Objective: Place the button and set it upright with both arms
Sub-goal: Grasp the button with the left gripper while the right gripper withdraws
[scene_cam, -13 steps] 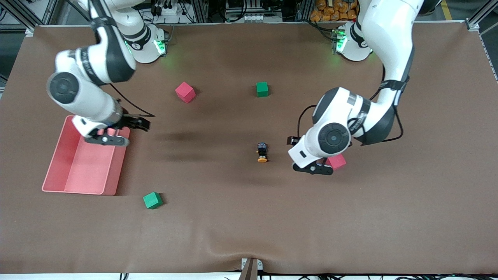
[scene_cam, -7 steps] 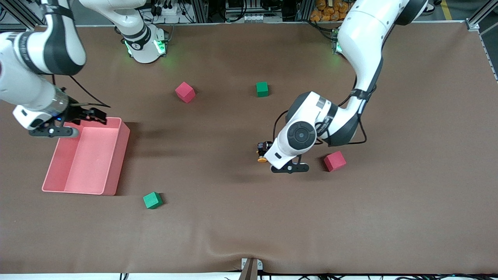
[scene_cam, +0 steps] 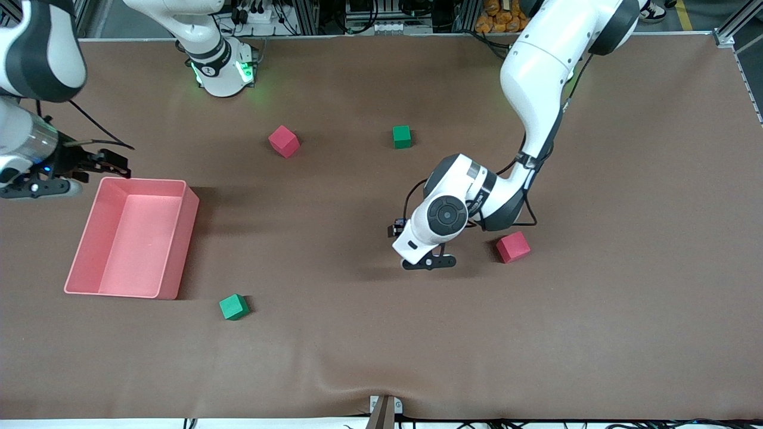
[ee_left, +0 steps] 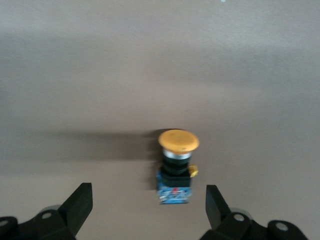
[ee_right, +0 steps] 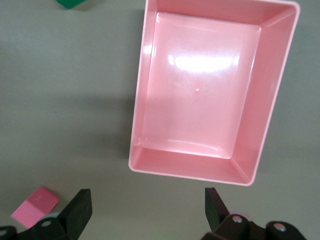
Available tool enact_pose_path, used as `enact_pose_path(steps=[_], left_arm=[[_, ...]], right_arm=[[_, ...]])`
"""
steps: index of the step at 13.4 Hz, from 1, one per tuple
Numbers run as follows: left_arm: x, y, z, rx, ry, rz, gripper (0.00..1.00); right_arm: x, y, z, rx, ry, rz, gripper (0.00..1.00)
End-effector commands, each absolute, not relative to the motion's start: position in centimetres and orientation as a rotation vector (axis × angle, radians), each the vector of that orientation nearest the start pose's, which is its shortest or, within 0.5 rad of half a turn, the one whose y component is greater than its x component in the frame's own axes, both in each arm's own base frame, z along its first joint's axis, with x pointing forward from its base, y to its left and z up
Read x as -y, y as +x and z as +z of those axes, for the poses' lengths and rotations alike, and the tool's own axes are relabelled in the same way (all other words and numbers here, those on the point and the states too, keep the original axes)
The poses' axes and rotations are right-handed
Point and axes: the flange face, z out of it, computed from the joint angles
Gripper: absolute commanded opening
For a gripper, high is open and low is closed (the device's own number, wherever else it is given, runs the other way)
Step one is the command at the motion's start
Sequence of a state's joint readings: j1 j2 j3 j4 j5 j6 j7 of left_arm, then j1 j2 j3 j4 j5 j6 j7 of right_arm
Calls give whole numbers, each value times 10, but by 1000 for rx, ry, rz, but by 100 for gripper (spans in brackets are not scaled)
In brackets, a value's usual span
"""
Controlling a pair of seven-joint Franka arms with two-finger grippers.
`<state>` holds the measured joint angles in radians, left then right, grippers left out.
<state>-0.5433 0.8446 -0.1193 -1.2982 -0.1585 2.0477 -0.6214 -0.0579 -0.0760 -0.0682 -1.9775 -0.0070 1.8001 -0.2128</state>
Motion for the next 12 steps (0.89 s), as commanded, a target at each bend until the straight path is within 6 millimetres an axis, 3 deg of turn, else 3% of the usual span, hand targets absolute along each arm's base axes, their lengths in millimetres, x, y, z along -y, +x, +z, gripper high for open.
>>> enact_pose_path(steps=[1, 7, 12], left_arm=[[466, 581, 218, 137, -3278, 335, 100], [473, 573, 204, 141, -3269, 345, 100], [470, 570, 191, 143, -3248, 377, 98]], right_arm=[[64, 527, 533, 170, -3134, 145, 100], [52, 545, 606, 143, -3148, 112, 100], [55, 546, 633, 140, -3174, 77, 100]])
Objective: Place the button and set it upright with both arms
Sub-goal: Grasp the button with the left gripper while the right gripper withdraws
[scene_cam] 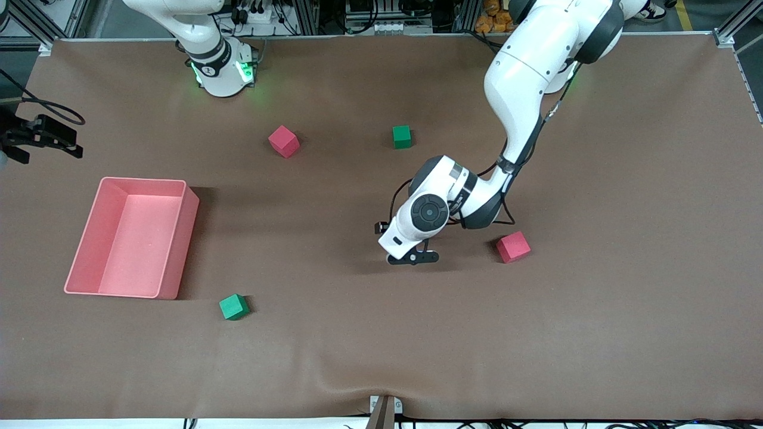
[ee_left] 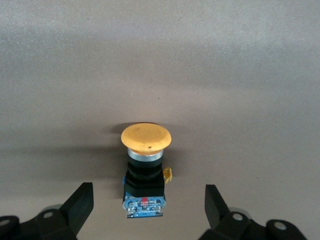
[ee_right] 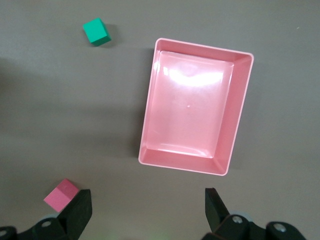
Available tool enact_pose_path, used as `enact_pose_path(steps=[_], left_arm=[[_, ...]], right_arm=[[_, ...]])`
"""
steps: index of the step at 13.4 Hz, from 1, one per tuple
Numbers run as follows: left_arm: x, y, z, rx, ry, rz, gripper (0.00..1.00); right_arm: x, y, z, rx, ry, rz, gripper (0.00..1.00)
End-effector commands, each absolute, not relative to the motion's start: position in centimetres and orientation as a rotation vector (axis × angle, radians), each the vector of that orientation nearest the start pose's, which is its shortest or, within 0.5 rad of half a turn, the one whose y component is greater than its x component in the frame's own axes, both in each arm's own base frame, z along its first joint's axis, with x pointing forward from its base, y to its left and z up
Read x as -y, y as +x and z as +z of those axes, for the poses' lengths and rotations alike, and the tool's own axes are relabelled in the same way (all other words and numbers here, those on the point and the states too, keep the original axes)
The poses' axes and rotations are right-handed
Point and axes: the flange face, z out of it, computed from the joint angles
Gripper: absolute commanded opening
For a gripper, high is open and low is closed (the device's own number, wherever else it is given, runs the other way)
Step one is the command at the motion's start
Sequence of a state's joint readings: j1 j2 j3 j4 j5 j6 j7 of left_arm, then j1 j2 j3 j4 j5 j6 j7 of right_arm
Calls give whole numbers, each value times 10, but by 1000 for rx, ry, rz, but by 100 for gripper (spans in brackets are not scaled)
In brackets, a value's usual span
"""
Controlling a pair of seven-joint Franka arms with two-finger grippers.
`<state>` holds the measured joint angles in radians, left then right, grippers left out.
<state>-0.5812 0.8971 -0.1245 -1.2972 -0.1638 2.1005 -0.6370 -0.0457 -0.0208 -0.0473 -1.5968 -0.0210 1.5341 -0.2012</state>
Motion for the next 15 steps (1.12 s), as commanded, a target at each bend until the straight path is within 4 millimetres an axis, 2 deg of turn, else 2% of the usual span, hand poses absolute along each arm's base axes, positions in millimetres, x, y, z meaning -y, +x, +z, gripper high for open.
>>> enact_pose_path(steps=[1, 2, 7, 9, 12, 13, 15], left_arm=[[471, 568, 190, 143, -3248, 382, 95], [470, 569, 189, 145, -3247, 383, 94], [472, 563, 173, 134, -3228, 405, 81], [472, 563, 175, 126, -3226, 401, 65], [468, 564, 178, 136, -3213, 435, 33], [468, 564, 183, 139, -3214, 432, 26], [471, 564, 193, 141, -3217, 432, 23]], right_arm=[[56, 544, 640, 136, -3174, 82, 100], [54, 542, 647, 137, -3175, 84, 100], [50, 537, 642, 143, -3174, 133, 100], [48, 533, 640, 55, -3173, 130, 100], [44, 534, 644, 31, -3151, 113, 100], [43, 534, 645, -14, -3134, 108, 100], [41, 534, 647, -195, -3104, 104, 100]])
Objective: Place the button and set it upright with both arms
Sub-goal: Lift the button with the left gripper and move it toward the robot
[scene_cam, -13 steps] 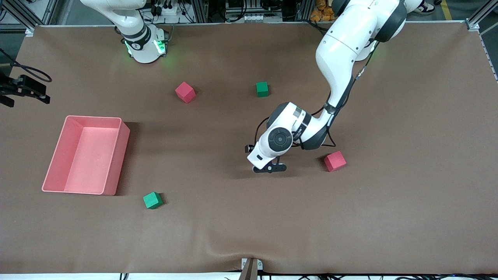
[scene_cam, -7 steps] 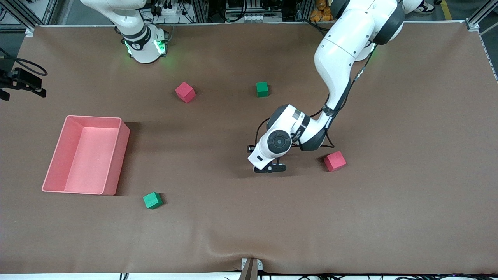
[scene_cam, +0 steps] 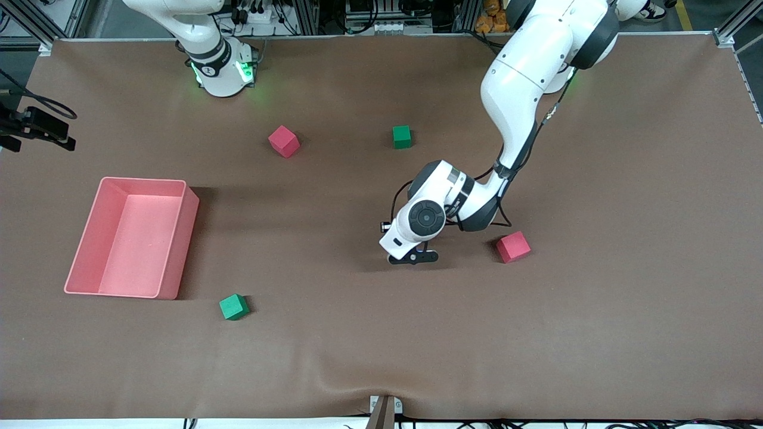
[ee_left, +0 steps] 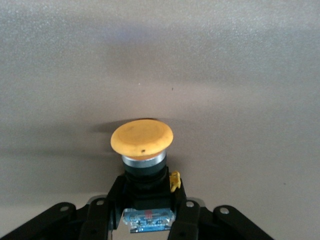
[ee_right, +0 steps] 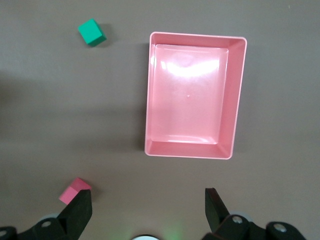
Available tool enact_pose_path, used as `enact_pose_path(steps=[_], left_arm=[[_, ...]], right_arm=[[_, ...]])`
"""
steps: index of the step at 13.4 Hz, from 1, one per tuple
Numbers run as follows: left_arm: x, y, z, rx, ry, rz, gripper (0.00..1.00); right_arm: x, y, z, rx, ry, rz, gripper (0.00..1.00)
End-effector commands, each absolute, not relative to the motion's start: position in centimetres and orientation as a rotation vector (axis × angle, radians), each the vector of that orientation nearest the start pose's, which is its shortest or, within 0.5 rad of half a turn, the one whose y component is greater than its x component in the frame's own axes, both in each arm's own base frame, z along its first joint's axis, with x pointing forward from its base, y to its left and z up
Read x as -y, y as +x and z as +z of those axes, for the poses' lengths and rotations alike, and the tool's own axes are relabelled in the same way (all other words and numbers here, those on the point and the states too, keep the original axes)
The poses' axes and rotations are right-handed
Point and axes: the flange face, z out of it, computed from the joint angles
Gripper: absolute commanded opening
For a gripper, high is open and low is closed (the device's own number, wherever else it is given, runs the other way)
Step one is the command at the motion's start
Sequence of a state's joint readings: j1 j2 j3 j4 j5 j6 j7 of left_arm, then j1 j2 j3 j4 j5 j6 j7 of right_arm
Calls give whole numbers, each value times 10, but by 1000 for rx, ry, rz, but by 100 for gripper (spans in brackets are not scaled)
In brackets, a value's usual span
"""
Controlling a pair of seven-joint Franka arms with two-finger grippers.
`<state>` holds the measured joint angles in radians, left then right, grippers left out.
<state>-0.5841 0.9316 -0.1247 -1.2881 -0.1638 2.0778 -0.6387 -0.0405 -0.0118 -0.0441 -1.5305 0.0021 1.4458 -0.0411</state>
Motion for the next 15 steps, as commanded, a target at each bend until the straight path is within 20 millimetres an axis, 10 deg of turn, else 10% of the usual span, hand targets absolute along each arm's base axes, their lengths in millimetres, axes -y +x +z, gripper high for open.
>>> enact_pose_path(steps=[1, 6, 15], left_arm=[[472, 564, 198, 153, -3221, 428, 22], [516, 534, 230, 339, -3187, 312, 13], [617, 420, 265, 410, -2895, -507, 1]], right_arm=[[40, 533, 649, -203, -3104, 104, 100], [38, 535, 658, -188, -3108, 85, 100], [33, 539, 660, -169, -3121, 74, 100]])
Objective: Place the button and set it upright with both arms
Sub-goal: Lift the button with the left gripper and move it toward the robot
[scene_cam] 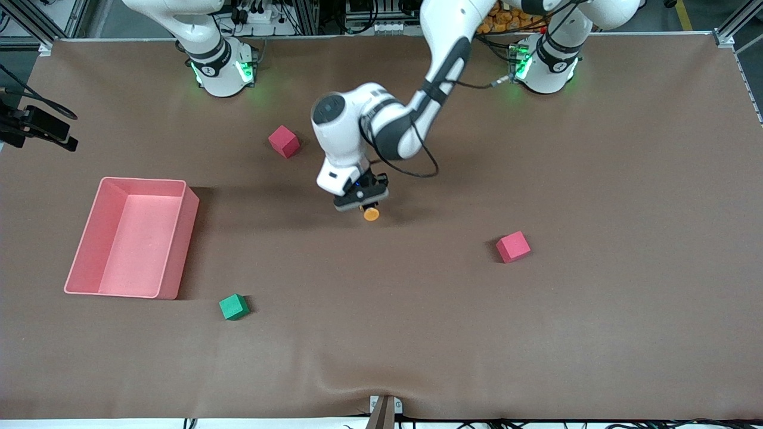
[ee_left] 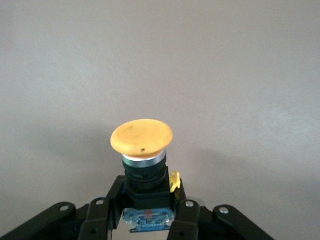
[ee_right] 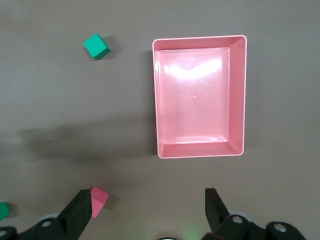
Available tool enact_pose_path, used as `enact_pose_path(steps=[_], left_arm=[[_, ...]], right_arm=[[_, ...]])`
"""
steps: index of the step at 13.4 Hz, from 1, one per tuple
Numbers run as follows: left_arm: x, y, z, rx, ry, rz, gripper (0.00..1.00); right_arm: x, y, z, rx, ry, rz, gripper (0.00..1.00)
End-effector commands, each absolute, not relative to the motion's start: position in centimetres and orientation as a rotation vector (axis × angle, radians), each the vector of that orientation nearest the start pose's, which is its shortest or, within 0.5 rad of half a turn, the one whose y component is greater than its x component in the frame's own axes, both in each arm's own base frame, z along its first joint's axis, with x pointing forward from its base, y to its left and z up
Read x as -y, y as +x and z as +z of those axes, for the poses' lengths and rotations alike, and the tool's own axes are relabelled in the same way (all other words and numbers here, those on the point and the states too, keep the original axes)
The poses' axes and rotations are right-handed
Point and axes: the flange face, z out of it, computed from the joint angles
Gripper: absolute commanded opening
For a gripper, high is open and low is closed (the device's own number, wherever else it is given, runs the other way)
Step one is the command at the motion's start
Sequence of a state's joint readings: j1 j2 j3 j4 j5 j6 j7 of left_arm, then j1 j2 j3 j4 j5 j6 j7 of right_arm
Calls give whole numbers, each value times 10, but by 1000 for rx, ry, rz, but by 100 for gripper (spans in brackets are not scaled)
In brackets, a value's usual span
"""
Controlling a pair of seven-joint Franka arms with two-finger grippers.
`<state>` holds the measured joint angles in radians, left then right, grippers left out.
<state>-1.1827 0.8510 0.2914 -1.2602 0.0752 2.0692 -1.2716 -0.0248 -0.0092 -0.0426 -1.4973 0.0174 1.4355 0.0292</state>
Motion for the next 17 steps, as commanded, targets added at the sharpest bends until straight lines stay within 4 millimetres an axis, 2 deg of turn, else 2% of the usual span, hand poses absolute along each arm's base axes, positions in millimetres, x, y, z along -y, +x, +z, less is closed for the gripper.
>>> enact_pose_path(steps=[1, 3, 5, 6, 8, 10, 11, 12, 13, 14, 17], left_arm=[[625, 408, 263, 443, -2855, -617, 1], [632, 394, 255, 482, -2759, -868, 4], [641, 377, 250, 542, -2729, -990, 4], [646, 366, 236, 562, -2711, -1037, 3], [649, 355, 211, 576, -2620, -1284, 3], [633, 347, 182, 567, -2544, -1369, 3], [631, 347, 177, 568, -2527, -1406, 4], [629, 343, 159, 562, -2508, -1436, 7], [630, 324, 129, 511, -2470, -1469, 9], [624, 322, 113, 564, -2433, -1500, 8], [622, 320, 104, 599, -2400, -1608, 7]], right_arm=[[33, 539, 664, -171, -3119, 62, 100], [33, 539, 664, -171, -3120, 62, 100], [34, 539, 664, -176, -3119, 62, 100], [34, 539, 664, -176, -3119, 60, 100], [31, 539, 664, -166, -3118, 62, 100], [31, 540, 663, -164, -3118, 64, 100], [31, 540, 663, -164, -3118, 64, 100], [31, 540, 663, -164, -3118, 64, 100], [31, 540, 663, -164, -3120, 64, 100], [31, 540, 663, -164, -3118, 64, 100], [29, 540, 663, -159, -3120, 65, 100]])
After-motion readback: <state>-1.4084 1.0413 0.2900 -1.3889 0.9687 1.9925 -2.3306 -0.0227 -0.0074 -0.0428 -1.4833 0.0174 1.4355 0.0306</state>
